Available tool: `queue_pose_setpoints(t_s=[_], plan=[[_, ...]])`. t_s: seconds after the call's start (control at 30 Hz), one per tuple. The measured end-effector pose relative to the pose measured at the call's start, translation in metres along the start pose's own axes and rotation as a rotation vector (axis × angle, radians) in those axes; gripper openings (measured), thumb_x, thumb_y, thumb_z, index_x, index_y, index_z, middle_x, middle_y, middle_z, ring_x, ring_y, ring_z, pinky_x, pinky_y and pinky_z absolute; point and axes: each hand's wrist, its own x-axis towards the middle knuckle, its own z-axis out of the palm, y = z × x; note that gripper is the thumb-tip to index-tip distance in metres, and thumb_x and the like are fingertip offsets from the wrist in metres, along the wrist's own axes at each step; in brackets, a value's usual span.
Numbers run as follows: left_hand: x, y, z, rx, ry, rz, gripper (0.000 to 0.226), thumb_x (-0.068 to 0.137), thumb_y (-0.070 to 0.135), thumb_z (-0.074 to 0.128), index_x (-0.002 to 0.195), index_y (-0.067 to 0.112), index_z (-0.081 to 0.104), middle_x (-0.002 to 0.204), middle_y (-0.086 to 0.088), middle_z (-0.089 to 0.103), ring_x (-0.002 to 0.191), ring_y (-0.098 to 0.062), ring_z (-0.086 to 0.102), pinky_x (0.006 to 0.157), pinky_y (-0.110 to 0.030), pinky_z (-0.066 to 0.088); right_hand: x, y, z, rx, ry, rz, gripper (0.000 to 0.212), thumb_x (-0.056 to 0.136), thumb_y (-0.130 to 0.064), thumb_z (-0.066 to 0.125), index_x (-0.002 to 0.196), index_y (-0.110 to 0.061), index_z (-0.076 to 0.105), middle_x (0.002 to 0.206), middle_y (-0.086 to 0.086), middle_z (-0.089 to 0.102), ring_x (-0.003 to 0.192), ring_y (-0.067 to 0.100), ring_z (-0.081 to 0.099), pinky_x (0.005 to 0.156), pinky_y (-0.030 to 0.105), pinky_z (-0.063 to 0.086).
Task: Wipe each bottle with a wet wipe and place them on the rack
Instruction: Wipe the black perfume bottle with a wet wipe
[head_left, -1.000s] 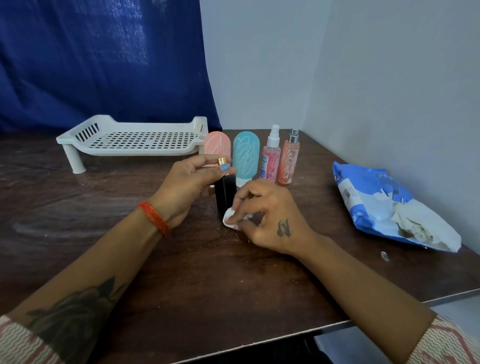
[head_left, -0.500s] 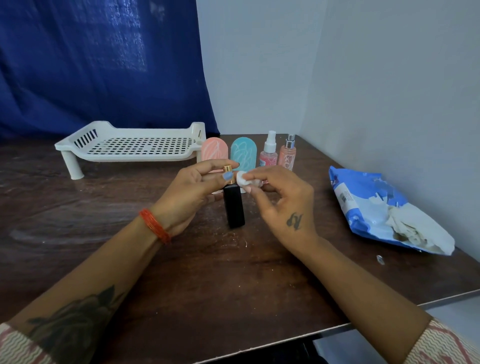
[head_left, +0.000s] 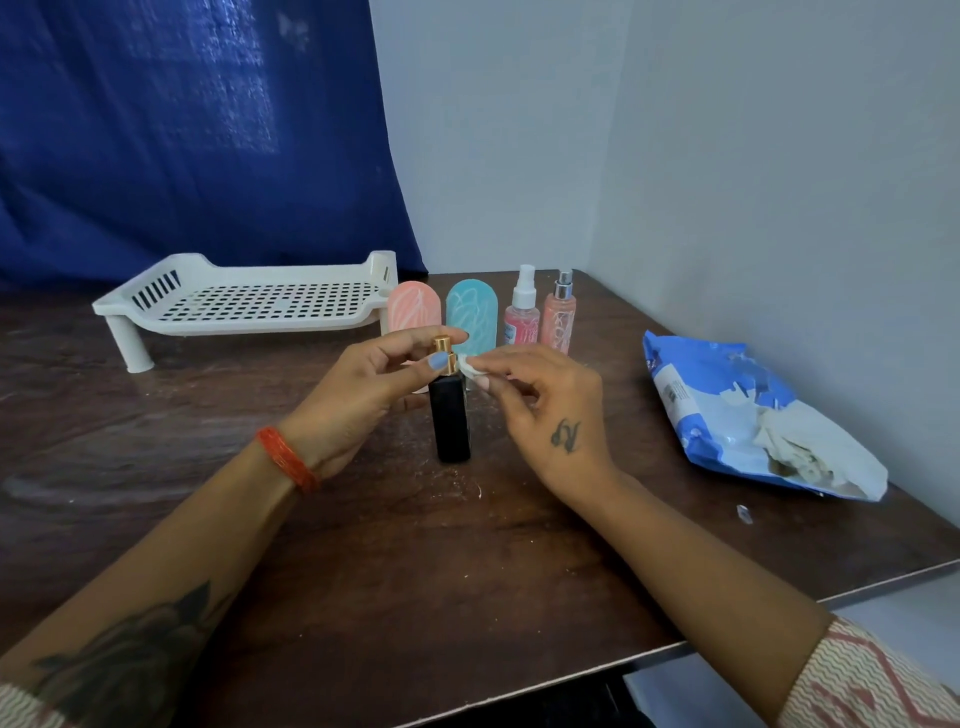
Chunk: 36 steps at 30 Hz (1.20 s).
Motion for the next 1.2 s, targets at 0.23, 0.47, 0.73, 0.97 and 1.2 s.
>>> queue_pose_setpoints(t_s=[0.23,0.47,0.73,0.97,1.2], plan=[[-0.0004,-0.0013,-0.0008,0.032,0.029,0.026,0.028,0.088,0.019,0.056,0.113,0.029,0.063,0.118,-0.008,0.065,0.109,-0.014,0.062,0.085,-0.025,0.053,-0.0028,-0.0061,0.0014,0.082,-0.055,-0.169,0.020,0.080,-0.001,0.068,0.100,-0.006,0.072,0.097,0.011,0.068,0.090,0.016,0.063,0.079,0.025,0.053],[-0.0002,-0.0011,-0.0003,0.016,0.044,0.002,0.035,0.078,0.025,0.061,0.113,0.026,0.064,0.107,0.000,0.071,0.103,-0.010,0.065,0.082,-0.026,0.051,-0.0025,-0.0014,0.0015,0.071,-0.068,-0.118,0.020,0.080,-0.001,0.069,0.098,-0.007,0.072,0.093,0.009,0.069,0.086,0.013,0.064,0.077,0.024,0.054],[0.0003,-0.0015,0.0014,-0.039,0.075,0.018,0.034,0.078,0.020,0.061,0.112,0.023,0.064,0.099,0.001,0.073,0.091,-0.005,0.067,0.068,-0.014,0.052,-0.0016,-0.0067,0.0002,0.113,0.000,-0.114,0.016,0.078,-0.006,0.072,0.094,-0.007,0.074,0.092,0.007,0.069,0.085,0.012,0.064,0.073,0.023,0.054],[0.0006,-0.0018,-0.0008,-0.045,0.078,0.006,0.030,0.080,0.021,0.061,0.110,0.025,0.064,0.100,0.001,0.074,0.097,-0.007,0.067,0.073,-0.017,0.054,-0.0042,-0.0023,0.0029,0.124,-0.094,-0.092,0.014,0.076,-0.005,0.073,0.090,-0.008,0.075,0.091,0.005,0.069,0.086,0.009,0.063,0.078,0.023,0.053],[0.0003,-0.0015,-0.0010,-0.054,0.072,-0.014,0.031,0.085,0.016,0.059,0.116,0.021,0.063,0.104,-0.001,0.073,0.099,-0.009,0.067,0.072,-0.017,0.054,-0.0031,-0.0029,0.0029,0.074,-0.064,-0.102,0.016,0.079,-0.004,0.071,0.093,-0.009,0.074,0.091,0.004,0.069,0.086,0.008,0.063,0.077,0.021,0.053]])
